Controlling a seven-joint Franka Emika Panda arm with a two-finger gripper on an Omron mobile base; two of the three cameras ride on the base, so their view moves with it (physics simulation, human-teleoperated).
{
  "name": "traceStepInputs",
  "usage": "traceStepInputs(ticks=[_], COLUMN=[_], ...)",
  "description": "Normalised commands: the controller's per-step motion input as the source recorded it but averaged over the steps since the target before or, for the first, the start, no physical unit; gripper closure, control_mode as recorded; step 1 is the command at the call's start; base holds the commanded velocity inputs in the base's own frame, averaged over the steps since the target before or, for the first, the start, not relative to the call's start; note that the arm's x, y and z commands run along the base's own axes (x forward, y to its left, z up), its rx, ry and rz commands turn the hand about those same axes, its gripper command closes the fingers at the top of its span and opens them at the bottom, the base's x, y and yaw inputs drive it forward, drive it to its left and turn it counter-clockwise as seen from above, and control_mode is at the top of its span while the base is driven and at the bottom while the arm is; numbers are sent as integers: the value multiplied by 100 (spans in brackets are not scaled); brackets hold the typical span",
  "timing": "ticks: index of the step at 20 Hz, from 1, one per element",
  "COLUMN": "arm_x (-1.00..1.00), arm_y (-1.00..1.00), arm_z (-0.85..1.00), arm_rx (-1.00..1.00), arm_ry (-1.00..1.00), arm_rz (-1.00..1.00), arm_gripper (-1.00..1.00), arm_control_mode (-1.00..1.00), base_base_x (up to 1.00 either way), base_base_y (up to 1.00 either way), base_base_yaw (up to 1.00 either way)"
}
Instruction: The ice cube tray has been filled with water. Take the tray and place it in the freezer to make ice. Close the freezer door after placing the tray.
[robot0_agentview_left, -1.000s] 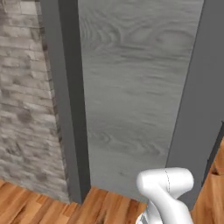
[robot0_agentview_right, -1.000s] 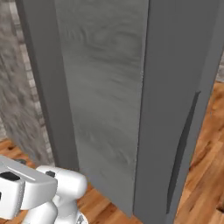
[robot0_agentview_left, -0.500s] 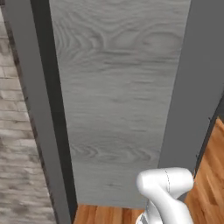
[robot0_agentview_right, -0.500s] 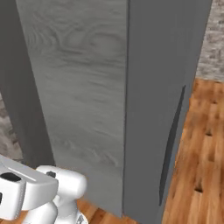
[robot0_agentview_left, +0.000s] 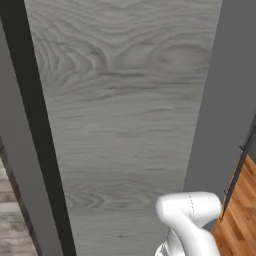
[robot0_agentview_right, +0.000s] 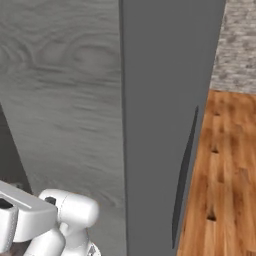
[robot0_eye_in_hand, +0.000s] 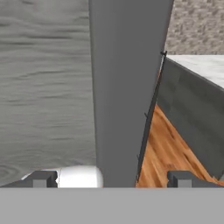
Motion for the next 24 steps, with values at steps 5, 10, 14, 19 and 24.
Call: traceStepInputs(ticks=[5, 10, 14, 19, 24], arm_x=[0, 0, 12, 26, 28], arm_y=[0, 0, -2, -18, -34], arm_z=[0, 0, 0, 5, 7], arm_rx=[0, 0, 1, 22, 33], arm_ry=[0, 0, 0, 0, -3], arm_rz=[0, 0, 0, 0, 0], arm_gripper=[-100, -100, -100, -100, -100], arm_control_mode=[100, 100, -100, -100, -100], base_base_x=[55, 47, 15, 0, 0], base_base_y=[0, 0, 0, 0, 0], base_base_yaw=[-6, -1, -1, 0, 0])
